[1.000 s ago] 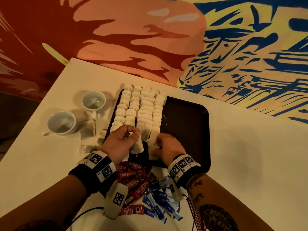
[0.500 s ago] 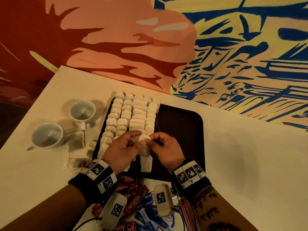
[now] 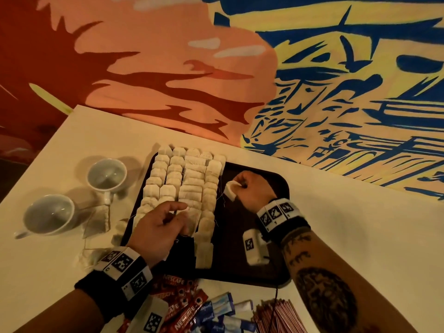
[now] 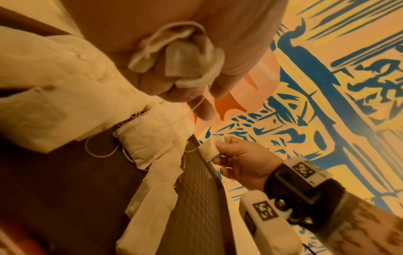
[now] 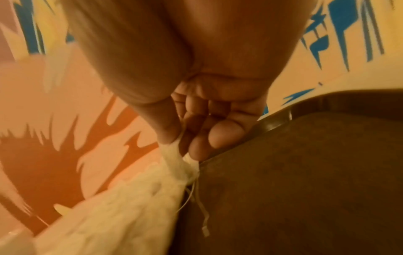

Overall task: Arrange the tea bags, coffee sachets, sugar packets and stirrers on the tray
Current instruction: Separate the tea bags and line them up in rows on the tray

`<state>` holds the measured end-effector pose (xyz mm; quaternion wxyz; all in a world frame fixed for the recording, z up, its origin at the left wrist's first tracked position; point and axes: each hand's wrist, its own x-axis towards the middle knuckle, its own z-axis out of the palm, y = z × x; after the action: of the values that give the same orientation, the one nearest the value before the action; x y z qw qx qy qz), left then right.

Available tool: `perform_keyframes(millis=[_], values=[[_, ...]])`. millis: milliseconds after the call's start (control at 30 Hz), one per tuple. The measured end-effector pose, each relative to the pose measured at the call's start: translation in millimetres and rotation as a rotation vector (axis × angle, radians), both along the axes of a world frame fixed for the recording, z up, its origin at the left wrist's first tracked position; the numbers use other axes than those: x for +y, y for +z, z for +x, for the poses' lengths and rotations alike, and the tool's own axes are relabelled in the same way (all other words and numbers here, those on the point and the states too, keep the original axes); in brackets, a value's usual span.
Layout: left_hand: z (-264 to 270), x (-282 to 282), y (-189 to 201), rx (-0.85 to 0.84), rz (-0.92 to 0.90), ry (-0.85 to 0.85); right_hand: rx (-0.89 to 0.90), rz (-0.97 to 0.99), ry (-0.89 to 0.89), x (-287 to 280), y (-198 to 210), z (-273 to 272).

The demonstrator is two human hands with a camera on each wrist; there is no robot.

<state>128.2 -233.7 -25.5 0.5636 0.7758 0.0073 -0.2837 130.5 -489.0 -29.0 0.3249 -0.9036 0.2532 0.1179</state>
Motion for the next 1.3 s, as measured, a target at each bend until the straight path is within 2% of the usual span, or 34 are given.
perform_keyframes(millis=[133,200,400,633,867,1000,1100,1167,1233,1300], values=[[2.5,7.0,-0.9,0.074,-0.046,0.064,0.124,-0.116,0.154,-14.5,-10.4,25.1],[3.3,8.8,1.3,0.109,-0.076,0.11,0.138,-0.148,0.169,-18.4,-15.4,35.8],[7.1,18.5,0.9,0.161,-0.127,0.155,0.069,-0.245,0.139,-27.2,-23.6,67.7],[8.6,27.0,-0.1,0.168,-0.145,0.211,0.082,-0.285,0.103,-30.3,-33.4,90.7],[10.3,21.3,1.0,0.188,-0.22,0.267,0.097,-0.294,0.079,-33.4,-34.6,95.9],[10.7,15.2,7.5,0.228,-0.262,0.323,0.081,-0.263,0.007,-32.9,-30.1,88.6],[14.6,7.9,15.9,0.405,-0.335,0.361,-0.092,-0.183,-0.042,-12.5,-6.3,69.2],[17.5,2.3,22.9,0.54,-0.472,0.407,-0.181,-0.02,0.007,17.8,16.3,45.0],[18.9,-2.1,22.9,0.539,-0.599,0.451,-0.209,0.214,0.141,53.8,35.3,13.1],[17.5,-5.4,25.6,0.525,-0.611,0.433,-0.197,0.41,0.237,87.4,48.6,-19.8]])
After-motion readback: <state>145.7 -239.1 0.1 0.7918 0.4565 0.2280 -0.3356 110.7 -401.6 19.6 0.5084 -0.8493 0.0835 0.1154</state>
